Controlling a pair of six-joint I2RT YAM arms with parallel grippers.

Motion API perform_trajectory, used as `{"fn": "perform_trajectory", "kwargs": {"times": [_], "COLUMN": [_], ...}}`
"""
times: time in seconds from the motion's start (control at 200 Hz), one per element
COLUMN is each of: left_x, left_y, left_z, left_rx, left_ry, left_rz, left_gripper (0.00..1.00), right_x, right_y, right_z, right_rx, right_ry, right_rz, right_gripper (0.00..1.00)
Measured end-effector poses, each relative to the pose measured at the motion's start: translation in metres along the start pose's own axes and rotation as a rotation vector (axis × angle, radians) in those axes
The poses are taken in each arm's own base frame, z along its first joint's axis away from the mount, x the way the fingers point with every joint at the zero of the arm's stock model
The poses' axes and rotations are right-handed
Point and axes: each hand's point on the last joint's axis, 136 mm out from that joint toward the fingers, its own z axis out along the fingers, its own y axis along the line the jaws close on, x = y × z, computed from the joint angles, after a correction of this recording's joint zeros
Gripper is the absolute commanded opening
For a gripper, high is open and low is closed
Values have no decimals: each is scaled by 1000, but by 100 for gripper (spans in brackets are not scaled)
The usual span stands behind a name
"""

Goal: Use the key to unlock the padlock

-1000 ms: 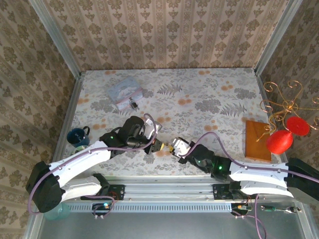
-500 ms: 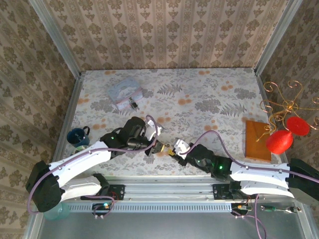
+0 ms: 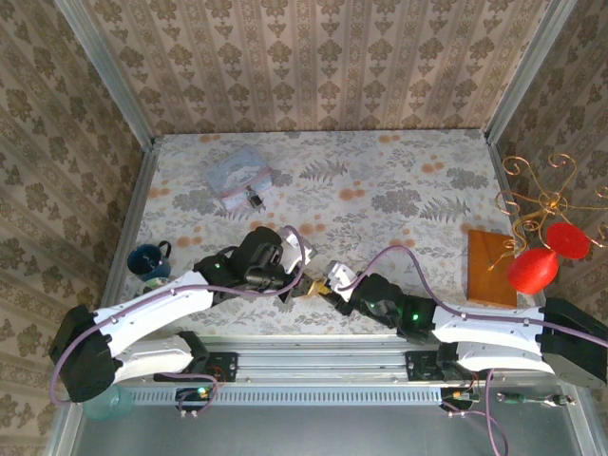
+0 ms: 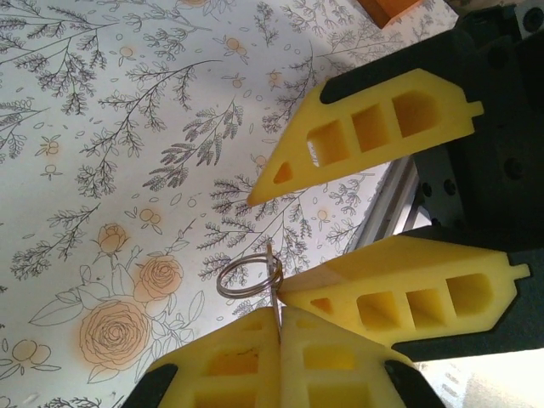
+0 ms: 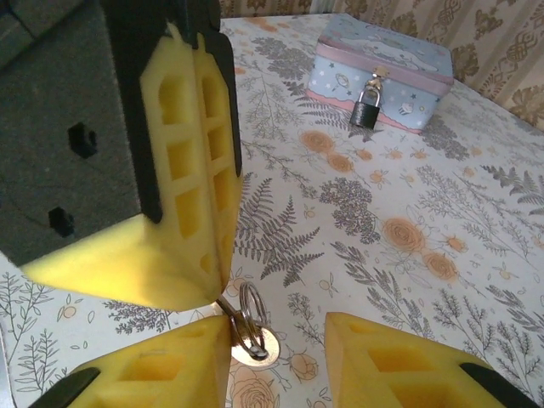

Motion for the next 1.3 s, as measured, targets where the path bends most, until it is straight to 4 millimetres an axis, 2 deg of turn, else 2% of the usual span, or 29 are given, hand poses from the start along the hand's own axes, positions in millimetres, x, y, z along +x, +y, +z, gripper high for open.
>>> {"fn": "perform_trajectory", "kwargs": {"times": [0.28,0.46,0.665,0.8,0.955,1.115,1.3], "left_x": [-2,2,-6,-10,-9,-11,-13], "left_y": [3,-4,-9,-9,-13,-22,-31], "left_z": [2,4,-4,-8,-8,-7,-8], "left_rx": [-46,-27,-17,-9,20,75,122], "left_ry": [-11,1,-50,-84,-100,-119,-138], "left_rz": [50,77,99,106,127,163,197], "left_gripper": [0,0,0,0,0,0,0], "right_x": [-4,-3,-9,-19,-20,-22,-18], "right_y": [-23,-35,-43,-33,-15,-6,1], "right_z": [2,1,-12,-28,-39,-43,-43], "right_rx": [64,115,70,-42,-164,-232,-293], "right_ry": [1,1,-49,-114,-141,-151,-127], "right_rz": [189,283,371,388,371,360,363], "right_gripper": [33,36,38,41,41,40,34]}}
